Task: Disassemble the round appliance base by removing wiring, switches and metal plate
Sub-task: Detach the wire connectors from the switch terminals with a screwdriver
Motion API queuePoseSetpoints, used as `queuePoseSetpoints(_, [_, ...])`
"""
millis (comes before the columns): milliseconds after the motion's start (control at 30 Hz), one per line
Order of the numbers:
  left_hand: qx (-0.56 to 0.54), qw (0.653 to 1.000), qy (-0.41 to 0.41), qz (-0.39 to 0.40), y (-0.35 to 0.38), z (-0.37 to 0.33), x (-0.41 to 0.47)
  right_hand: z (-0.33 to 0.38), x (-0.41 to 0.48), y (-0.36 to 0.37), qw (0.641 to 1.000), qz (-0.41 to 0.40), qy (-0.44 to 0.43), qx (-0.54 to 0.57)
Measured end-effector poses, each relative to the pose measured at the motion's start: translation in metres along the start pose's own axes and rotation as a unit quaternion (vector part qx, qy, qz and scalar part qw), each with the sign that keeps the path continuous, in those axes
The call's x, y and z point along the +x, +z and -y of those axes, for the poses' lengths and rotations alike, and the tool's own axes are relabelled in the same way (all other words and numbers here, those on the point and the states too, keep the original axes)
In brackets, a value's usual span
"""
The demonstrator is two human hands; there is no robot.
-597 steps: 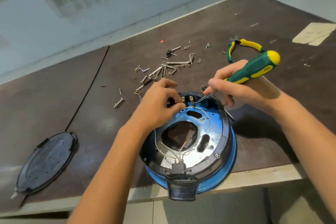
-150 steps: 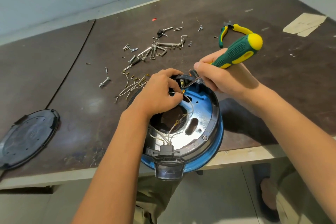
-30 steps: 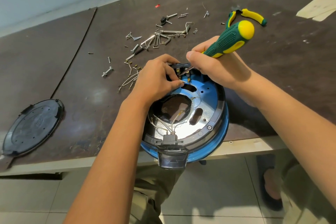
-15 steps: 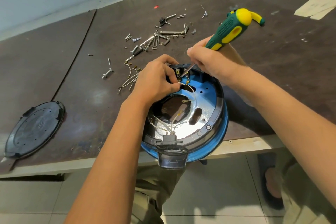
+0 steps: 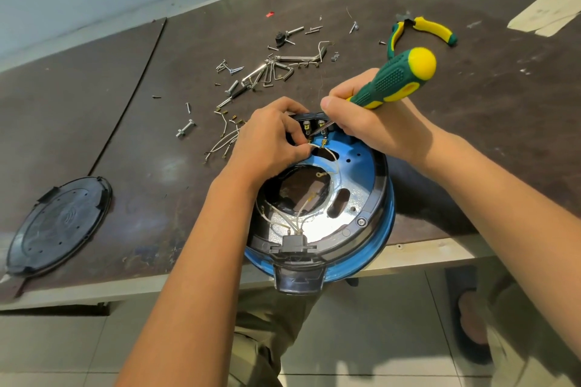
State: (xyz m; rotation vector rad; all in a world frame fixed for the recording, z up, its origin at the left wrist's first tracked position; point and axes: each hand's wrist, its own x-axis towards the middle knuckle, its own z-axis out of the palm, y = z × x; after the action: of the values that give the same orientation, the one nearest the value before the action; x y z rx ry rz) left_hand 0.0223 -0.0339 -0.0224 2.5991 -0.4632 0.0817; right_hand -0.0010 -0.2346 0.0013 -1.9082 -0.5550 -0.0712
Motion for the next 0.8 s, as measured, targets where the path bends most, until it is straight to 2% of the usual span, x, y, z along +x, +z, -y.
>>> queuePoseSetpoints(267, [0.000, 1.000, 0.005, 0.005, 0.001, 0.001, 0.000, -0.001, 0.009, 0.010, 0.985, -0.099, 0.140, 0.019])
queuePoseSetpoints(400, [0.010, 1.000, 0.007, 0.012, 0.001, 0.000, 0.000, 0.000, 0.012, 0.009, 0.979, -0.098, 0.170, 0.058])
queuePoseSetpoints(533, [0.011, 1.000, 0.005, 0.014, 0.000, -0.001, 0.000, -0.003, 0.015, 0.002, 0.963, -0.080, 0.197, 0.167])
queuePoseSetpoints(700, [0.029, 1.000, -0.004, 0.003, 0.001, 0.000, -0.001, -0.007, 0.014, -0.001, 0.960, -0.065, 0.192, 0.192])
queuePoseSetpoints(800, [0.033, 0.999, 0.000, -0.009, 0.003, 0.002, 0.000, -0.007, 0.009, -0.001, 0.986, -0.056, 0.121, 0.104])
